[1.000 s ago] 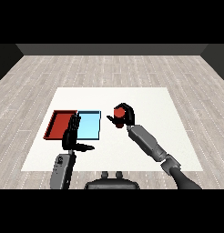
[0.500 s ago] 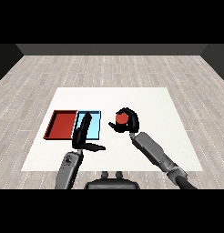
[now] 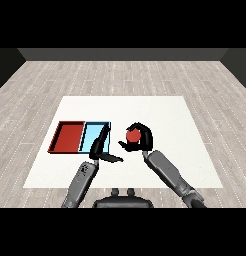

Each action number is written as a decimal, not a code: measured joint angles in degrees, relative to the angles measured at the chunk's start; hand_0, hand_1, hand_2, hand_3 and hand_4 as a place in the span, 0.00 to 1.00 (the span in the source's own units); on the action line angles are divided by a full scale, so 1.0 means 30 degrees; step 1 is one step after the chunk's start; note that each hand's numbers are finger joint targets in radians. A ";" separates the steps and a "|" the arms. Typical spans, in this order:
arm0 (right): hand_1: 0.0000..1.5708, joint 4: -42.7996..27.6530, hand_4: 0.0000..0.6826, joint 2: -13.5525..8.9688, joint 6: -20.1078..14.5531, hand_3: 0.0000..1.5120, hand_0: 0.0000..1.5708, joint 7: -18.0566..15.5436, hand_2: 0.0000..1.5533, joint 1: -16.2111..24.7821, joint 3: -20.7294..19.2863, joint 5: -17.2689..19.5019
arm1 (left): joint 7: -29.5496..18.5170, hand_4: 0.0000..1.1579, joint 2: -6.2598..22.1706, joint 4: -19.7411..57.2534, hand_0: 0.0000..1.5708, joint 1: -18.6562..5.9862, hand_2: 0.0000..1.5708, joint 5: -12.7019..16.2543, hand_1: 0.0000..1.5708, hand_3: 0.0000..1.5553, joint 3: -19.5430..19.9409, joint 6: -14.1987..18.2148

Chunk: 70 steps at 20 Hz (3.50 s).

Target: Pick the red can and put it in the red box

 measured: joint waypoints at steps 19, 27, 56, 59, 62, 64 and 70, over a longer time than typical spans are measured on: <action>0.93 -0.0930 0.98 0.3100 0.3192 0.92 0.93 0.0848 0.93 0.1917 -0.2002 0.4428 | -0.0842 0.00 -0.0004 0.3405 0.00 -0.1743 0.00 0.2296 0.00 0.00 -0.2641 0.2426; 0.96 -0.1629 0.97 0.3647 0.3102 0.94 0.96 0.1421 0.94 0.1713 -0.1726 0.4092 | -0.1654 0.00 -0.0005 0.4655 0.00 -0.2565 0.00 0.3515 0.00 0.00 -0.3345 0.2644; 0.95 -0.0543 0.95 0.3480 0.1587 0.92 0.95 0.0297 0.93 0.0824 -0.0060 0.2818 | -0.2577 0.98 0.0294 0.6029 1.00 -0.3944 0.99 0.6496 1.00 0.95 -0.4833 0.8055; 0.92 -0.0525 0.60 0.3576 0.1584 0.89 0.92 0.0885 0.89 0.0153 -0.0229 0.2574 | -0.3028 0.99 0.0254 0.5752 1.00 -0.4050 1.00 0.6518 1.00 0.96 -0.4691 0.8567; 0.00 -0.0621 0.00 0.3618 0.1727 0.00 0.00 0.1458 0.00 0.0278 -0.0355 0.2736 | -0.3943 0.99 0.0143 0.6055 1.00 -0.3945 1.00 0.6558 1.00 0.97 -0.4435 0.8403; 0.00 -0.0580 0.00 0.3670 0.1664 0.00 0.00 0.1952 0.00 0.0356 -0.0221 0.3167 | -0.4351 0.99 0.0138 0.6083 1.00 -0.3841 1.00 0.6647 1.00 0.97 -0.4413 0.8378; 0.00 -0.0401 0.00 0.3695 0.1850 0.00 0.00 0.2734 0.00 0.0642 -0.0055 0.4021 | -0.4513 0.98 0.0204 0.5635 1.00 -0.3489 1.00 0.6342 1.00 0.97 -0.4343 0.8674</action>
